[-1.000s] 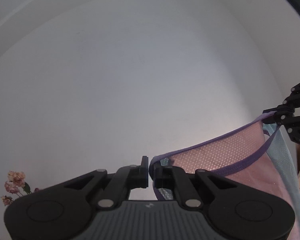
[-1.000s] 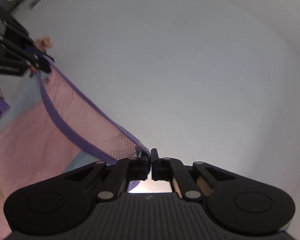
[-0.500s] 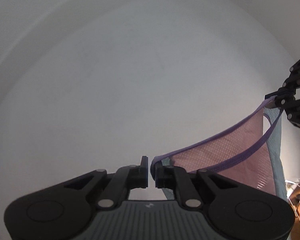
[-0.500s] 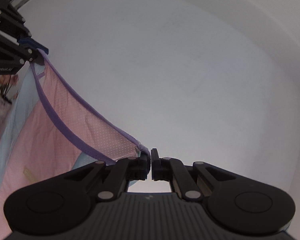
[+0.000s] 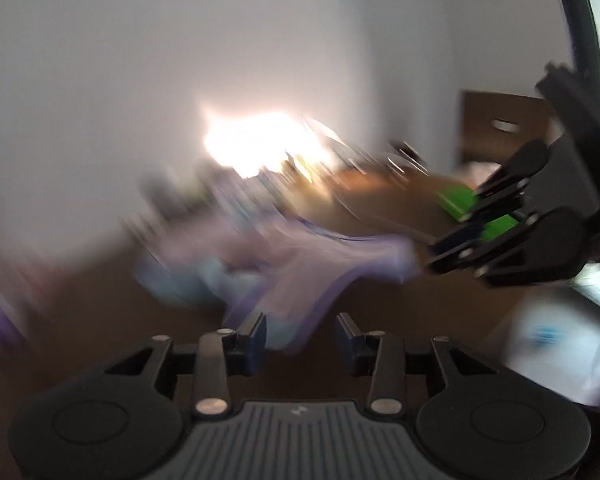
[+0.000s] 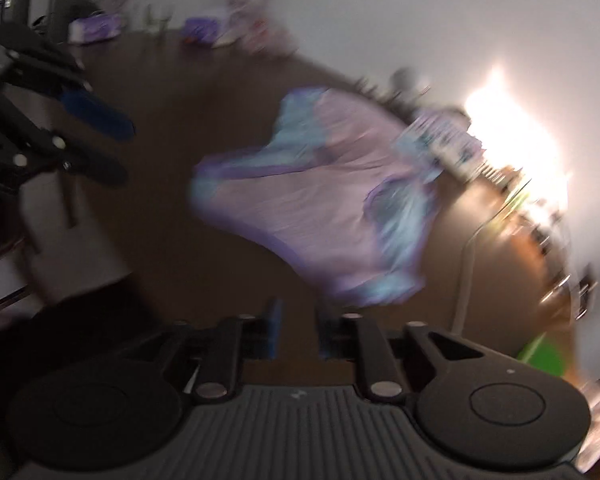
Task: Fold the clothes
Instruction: 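Lay the garment back flat on the table and open both grippers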
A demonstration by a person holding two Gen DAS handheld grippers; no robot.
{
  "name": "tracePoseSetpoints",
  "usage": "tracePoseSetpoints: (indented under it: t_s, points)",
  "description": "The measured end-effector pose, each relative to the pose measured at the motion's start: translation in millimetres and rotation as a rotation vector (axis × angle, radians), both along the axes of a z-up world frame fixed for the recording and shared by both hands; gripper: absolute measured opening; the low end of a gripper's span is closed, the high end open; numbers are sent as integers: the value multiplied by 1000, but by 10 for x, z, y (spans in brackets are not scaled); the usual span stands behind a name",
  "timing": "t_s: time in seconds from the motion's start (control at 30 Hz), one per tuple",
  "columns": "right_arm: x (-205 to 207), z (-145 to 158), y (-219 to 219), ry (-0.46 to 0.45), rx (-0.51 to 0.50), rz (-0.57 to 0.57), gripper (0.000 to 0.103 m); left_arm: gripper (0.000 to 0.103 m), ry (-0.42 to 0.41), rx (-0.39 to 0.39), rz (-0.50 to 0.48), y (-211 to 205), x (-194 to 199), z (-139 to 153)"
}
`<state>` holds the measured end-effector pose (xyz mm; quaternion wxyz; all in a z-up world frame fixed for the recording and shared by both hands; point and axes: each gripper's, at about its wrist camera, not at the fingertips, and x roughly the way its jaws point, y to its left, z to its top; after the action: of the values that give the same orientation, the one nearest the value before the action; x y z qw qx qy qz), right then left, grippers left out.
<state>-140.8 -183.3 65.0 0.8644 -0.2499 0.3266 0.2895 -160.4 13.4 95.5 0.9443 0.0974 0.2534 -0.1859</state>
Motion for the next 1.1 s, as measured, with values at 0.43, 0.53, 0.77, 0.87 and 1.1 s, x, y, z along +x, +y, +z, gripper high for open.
tracePoseSetpoints:
  t_s: [0.43, 0.53, 0.77, 0.87, 1.1]
  points:
    - [390, -50, -344, -70, 379, -331, 62, 81, 136, -194, 229, 311, 713, -416]
    - [705, -122, -396, -22, 471, -361, 62, 81, 162, -185, 245, 201, 813, -585]
    - [1032, -376, -355, 26, 413, -460, 38, 37, 132, -78, 250, 18, 889, -772]
    - [1011, -465, -304, 24, 367, -442, 22, 7, 162, -63, 246, 14, 919, -819]
    - [769, -468, -303, -30, 235, -427, 11, 0, 187, -65, 222, -76, 549, -809]
